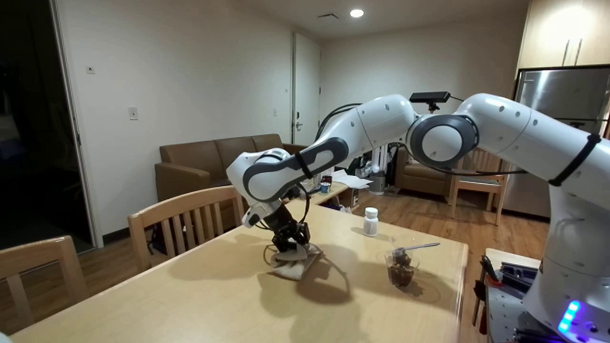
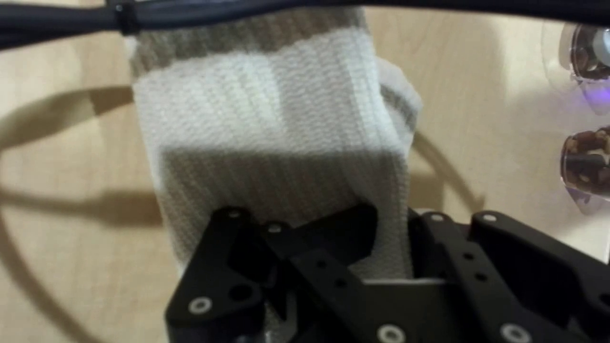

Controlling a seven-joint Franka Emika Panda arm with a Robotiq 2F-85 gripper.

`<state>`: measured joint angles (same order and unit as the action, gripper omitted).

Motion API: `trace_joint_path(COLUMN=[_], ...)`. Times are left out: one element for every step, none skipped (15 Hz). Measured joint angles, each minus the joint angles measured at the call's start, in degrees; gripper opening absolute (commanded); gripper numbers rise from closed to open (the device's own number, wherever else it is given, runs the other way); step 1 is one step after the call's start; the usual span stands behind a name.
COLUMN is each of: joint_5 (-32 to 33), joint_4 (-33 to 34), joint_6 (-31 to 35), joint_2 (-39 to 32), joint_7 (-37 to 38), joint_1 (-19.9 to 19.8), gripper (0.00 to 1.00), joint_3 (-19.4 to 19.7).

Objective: Use the white towel to wipe the table, then take the white lid and put it on the table, then move the clear cup towards the towel

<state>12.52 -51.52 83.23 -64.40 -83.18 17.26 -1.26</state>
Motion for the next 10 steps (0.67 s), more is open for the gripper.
trace_joint_path(joint_5=[0.00,0.01,0.01,0.01,0.00,0.00,-0.16,-0.21,-0.33,-0.50], joint_4=[-1.22,-2.35,-3.35,-4.31,-5.19,-6.02,-6.90,-7.78,-8.60,-9.41], joint_6=[-1.51,-3.69,-5.96,-7.98,-9.78,-11.03,-11.78,-11.87,-11.83,-11.65], joint_2=[0.75,1.51,2.19,2.88,3.49,4.06,4.63,5.14,5.60,6.09], joint_7=[0.33,0.83,1.52,2.33,2.98,3.24,3.31,3.31,3.31,3.31], joint_1=[0.05,0.14,0.23,0.24,0.24,0.20,0.13,0.08,0.05,0.03], gripper=[0.01,0.02,0.03,0.03,0.02,0.02,0.02,0.02,0.02,0.02], joint_3=[0.19,0.49,0.79,0.99,1.18,1.27,1.28,1.28,1.28,1.27])
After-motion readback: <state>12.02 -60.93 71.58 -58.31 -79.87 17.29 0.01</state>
